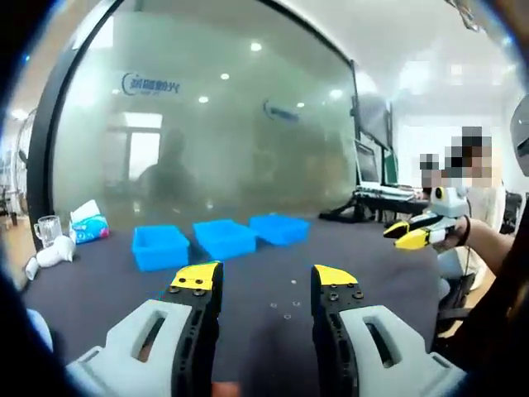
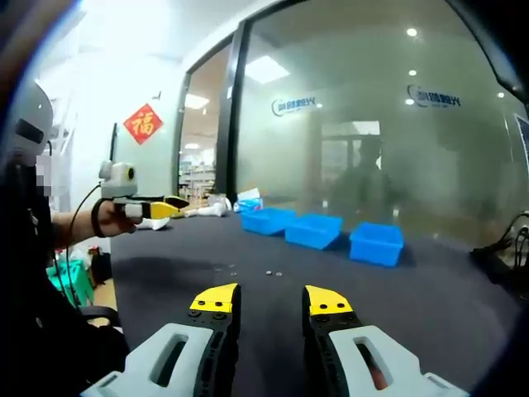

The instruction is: Sort the screws, nuts, and washers into the corresponding bins

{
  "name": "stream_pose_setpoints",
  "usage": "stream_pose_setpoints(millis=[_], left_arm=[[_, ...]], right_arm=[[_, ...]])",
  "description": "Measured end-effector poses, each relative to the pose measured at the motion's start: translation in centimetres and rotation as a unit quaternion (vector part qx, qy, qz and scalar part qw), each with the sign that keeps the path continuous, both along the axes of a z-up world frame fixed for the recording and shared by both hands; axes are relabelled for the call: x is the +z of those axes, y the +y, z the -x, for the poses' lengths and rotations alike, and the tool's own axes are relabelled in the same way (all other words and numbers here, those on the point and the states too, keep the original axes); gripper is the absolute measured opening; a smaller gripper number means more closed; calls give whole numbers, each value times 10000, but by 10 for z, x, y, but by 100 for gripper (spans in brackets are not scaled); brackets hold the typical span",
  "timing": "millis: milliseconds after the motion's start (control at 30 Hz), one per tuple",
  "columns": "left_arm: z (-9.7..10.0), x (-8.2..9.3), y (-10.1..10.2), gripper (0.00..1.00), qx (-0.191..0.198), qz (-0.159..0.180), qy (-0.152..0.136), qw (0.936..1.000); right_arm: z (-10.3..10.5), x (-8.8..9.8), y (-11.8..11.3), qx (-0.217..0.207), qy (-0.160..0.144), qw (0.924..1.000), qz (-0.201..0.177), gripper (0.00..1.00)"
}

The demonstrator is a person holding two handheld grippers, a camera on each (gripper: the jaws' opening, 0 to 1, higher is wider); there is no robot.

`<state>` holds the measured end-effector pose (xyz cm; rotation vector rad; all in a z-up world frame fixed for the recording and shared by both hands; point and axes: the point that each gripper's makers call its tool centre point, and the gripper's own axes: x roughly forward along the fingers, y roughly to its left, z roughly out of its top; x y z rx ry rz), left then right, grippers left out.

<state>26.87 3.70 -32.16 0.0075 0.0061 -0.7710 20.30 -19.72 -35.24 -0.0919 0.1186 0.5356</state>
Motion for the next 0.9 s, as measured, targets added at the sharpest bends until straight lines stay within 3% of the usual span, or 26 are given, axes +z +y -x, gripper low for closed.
stream_pose_setpoints(millis=[167, 333, 667, 900], left_arm=[[0, -16, -14, 42, -444, -478, 238, 9976], [-3, -28, -29, 42, -931, -733, 504, 9917], [-19, -33, -44, 42, -1267, -1150, 610, 9834], [-33, -48, -68, 41, -1620, -1740, 1059, 9655]], right_arm=[[0, -1, -1, -5, 10, 10000, 4, 27], [0, -2, -1, 9, 35, 10000, 12, 27], [0, -5, -4, -10, 74, 10000, 14, 27], [0, -9, -6, -23, 112, 9999, 29, 27]])
